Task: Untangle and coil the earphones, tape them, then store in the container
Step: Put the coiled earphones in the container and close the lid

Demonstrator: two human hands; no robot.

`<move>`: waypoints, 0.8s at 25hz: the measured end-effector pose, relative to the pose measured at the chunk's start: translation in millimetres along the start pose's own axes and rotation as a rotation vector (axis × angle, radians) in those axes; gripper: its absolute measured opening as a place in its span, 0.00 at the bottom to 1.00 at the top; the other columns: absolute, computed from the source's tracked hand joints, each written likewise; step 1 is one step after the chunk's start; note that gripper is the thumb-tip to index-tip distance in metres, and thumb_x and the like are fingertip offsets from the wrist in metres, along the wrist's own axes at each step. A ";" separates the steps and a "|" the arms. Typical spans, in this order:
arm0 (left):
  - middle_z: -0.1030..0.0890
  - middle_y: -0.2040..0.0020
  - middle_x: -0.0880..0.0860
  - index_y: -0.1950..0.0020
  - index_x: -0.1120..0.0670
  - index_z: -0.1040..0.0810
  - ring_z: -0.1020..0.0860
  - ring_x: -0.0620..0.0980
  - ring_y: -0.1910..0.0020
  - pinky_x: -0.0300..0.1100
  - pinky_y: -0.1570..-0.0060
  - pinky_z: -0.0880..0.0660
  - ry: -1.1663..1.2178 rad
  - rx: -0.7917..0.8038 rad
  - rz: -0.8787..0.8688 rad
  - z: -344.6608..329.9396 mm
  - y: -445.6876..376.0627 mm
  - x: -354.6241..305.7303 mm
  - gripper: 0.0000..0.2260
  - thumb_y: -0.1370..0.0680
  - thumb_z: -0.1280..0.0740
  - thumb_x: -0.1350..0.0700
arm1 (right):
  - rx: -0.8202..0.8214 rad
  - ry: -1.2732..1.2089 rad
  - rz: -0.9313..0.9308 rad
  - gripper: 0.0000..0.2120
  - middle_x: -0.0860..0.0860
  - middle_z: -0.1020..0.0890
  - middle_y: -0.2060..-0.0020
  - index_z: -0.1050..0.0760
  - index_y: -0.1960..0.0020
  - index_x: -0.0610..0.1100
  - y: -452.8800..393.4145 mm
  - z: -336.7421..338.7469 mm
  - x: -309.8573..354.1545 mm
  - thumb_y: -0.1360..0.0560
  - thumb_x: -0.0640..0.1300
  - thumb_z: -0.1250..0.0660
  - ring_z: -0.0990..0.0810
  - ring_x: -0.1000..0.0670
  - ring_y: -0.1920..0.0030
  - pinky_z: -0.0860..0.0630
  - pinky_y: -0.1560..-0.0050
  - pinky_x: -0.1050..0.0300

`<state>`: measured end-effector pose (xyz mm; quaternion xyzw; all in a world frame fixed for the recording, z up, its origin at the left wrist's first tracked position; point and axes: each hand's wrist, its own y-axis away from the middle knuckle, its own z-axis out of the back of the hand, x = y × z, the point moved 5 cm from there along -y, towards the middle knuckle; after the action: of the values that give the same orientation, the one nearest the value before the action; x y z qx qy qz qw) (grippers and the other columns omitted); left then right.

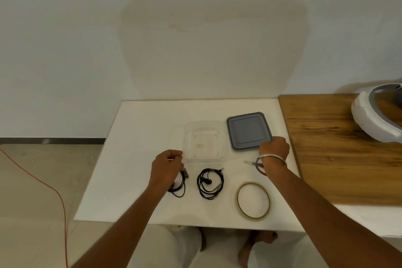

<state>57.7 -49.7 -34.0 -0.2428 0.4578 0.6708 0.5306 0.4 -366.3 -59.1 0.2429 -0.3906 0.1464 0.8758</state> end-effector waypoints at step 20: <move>0.23 0.47 0.53 0.46 0.55 0.21 0.24 0.52 0.47 0.50 0.43 0.25 -0.564 0.003 -0.180 13.1 -7.0 30.9 0.08 0.24 0.32 0.62 | 0.406 0.343 0.670 0.07 0.47 0.26 0.49 0.27 0.47 0.42 120.0 -37.1 -8.3 0.24 0.43 0.37 0.26 0.47 0.49 0.28 0.45 0.52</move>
<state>56.5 -23.1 -55.5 -0.0858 0.2701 0.6614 0.6944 -35.8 -246.2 -49.5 0.2420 -0.2597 0.5351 0.7665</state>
